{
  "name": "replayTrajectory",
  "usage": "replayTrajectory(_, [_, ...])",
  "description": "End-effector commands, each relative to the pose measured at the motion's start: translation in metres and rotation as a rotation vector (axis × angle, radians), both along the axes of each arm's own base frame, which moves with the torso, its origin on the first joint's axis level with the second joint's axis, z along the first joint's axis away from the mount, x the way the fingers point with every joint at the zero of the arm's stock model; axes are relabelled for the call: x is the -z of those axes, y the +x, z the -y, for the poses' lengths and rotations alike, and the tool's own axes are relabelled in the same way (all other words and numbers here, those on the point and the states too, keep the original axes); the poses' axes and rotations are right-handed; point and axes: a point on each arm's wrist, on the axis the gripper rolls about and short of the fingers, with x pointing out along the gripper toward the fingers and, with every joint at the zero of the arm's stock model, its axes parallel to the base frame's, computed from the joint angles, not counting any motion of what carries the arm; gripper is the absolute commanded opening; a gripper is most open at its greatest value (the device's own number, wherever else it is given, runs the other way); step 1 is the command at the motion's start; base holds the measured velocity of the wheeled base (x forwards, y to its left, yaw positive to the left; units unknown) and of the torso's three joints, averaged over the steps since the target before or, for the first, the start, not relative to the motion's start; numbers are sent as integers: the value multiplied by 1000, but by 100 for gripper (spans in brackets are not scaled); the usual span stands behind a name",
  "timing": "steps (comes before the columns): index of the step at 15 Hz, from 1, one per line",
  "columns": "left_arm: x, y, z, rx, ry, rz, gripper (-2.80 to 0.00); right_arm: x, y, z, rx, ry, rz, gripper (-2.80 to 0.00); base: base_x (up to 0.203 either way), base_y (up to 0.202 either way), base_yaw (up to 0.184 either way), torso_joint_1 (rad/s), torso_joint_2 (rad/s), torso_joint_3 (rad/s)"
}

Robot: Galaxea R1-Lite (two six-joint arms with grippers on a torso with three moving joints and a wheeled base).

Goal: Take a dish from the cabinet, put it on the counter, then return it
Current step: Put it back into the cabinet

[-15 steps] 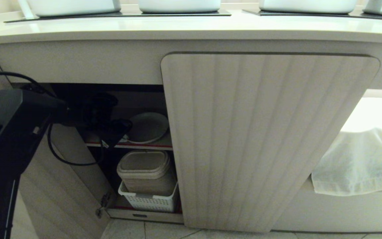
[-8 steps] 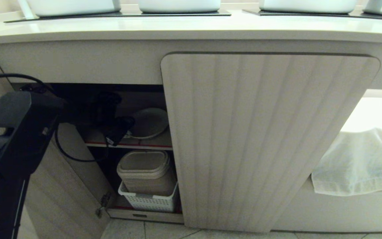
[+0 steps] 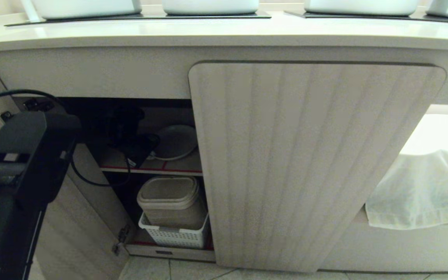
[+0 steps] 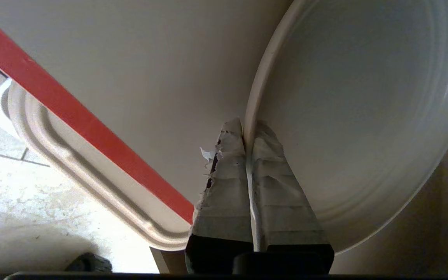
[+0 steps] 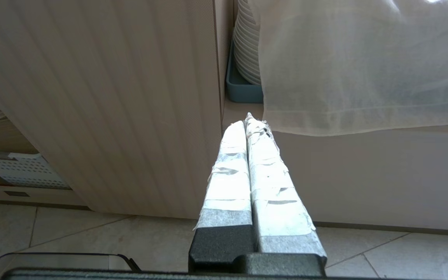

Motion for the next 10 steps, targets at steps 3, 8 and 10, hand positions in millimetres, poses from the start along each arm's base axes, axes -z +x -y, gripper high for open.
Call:
replayTrajectory(3, [5,3,1,-7,1,-4,-280,0,0,0,0,0,0,-280,0,0,0,0,0,0])
replayTrajectory(8, [6,4,1,-6,6,-4,-280,0,0,0,0,0,0,-280,0,0,0,0,0,0])
replayTrajectory(10, [6,4,4,2,7,-4,-280,0,0,0,0,0,0,-280,0,0,0,0,0,0])
